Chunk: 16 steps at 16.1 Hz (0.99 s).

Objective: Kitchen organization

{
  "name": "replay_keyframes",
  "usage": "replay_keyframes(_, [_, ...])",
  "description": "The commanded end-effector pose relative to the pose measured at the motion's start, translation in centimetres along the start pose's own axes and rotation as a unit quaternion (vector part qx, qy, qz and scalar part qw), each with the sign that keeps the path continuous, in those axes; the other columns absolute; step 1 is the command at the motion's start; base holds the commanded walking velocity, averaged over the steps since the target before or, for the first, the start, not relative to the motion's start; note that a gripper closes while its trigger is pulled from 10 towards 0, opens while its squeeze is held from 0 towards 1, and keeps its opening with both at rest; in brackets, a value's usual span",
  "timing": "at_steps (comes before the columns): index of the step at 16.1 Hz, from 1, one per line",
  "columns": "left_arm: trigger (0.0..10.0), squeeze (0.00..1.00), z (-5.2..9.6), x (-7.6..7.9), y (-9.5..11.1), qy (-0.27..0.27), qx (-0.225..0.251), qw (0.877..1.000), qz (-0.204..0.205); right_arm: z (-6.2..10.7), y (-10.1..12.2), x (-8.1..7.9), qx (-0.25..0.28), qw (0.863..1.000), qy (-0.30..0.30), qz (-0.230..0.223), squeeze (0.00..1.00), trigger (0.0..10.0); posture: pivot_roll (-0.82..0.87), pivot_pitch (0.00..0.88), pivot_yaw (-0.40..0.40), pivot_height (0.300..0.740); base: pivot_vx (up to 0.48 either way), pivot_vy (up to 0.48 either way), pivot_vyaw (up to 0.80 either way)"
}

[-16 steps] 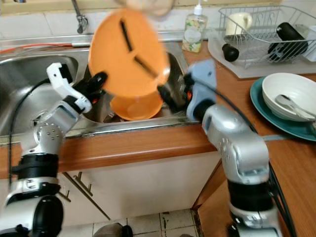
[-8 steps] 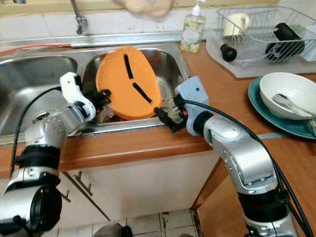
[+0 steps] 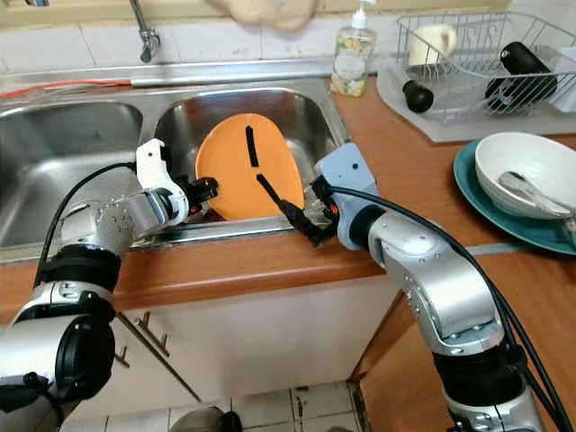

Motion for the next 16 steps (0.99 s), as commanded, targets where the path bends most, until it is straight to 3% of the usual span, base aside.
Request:
replay_keyframes(1, [10.0,1.00,0.1,0.1,1.3,0.002,0.014,1.000,-0.012,0.1,0.0,0.0,-0.003,1.000,-0.004,0.003,0.00,10.0,-0.12,0.000,0.075,0.740,0.000,0.000,0.00])
replay_keyframes(8, [10.0,1.00,0.4,-1.0,1.6,0.021,0.017,0.999,-0.047,0.0,0.0,0.5,-0.005,1.000,-0.014,0.003,0.00,10.0,-0.11,0.000,0.066,0.740,0.000,0.000,0.00])
replay_keyframes(9, [10.0,1.00,0.5,-1.1,1.8,0.023,0.022,0.998,-0.062,0.0,0.0,0.5,-0.004,1.000,-0.015,0.004,0.00,10.0,-0.11,0.000,0.064,0.740,0.000,0.000,0.00])
replay_keyframes(11, [10.0,1.00,1.2,0.0,3.4,-0.011,0.079,0.988,-0.133,0.0,0.3,0.7,0.006,1.000,-0.025,0.002,0.00,10.0,-0.11,0.000,0.065,0.740,0.000,0.000,0.00])
replay_keyframes(12, [10.0,1.00,2.1,1.0,4.3,-0.034,0.136,0.973,-0.185,0.0,0.9,1.4,0.032,0.998,-0.057,-0.020,0.72,10.0,-0.11,0.000,0.061,0.740,0.000,0.000,0.00])
replay_keyframes(13, [10.0,1.00,2.4,1.3,4.5,-0.041,0.151,0.968,-0.198,0.0,1.1,1.8,0.044,0.996,-0.074,-0.031,0.72,10.0,-0.11,0.000,0.061,0.740,0.000,0.000,0.00])
replay_keyframes(14, [10.0,1.00,3.0,1.5,4.8,-0.040,0.178,0.959,-0.215,0.1,1.3,2.1,0.055,0.994,-0.085,-0.048,1.00,10.0,-0.11,0.000,0.057,0.740,0.000,0.000,0.00])
replay_keyframes(15, [10.0,1.00,3.8,1.8,4.9,-0.028,0.207,0.951,-0.226,0.3,1.5,2.5,0.073,0.989,-0.104,-0.078,1.00,10.0,-0.12,0.000,0.052,0.740,0.000,0.000,0.00])
replay_keyframes(16, [10.0,1.00,4.3,1.9,4.9,-0.023,0.228,0.945,-0.234,0.4,1.6,2.7,0.081,0.987,-0.115,-0.078,1.00,10.0,-0.12,0.000,0.050,0.740,0.000,0.000,0.00])
Point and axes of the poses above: a point about 5 cm out from each wrist's last joint towards the gripper, its own z axis pointing back from the gripper into the wrist, its own y axis along the axis of the wrist's last joint, x = y × z, the point moved 2 cm from there along -z, pointing out of the wrist towards the gripper, and after that the axes turned 12 degrees about -z, right-handed, at the moved point
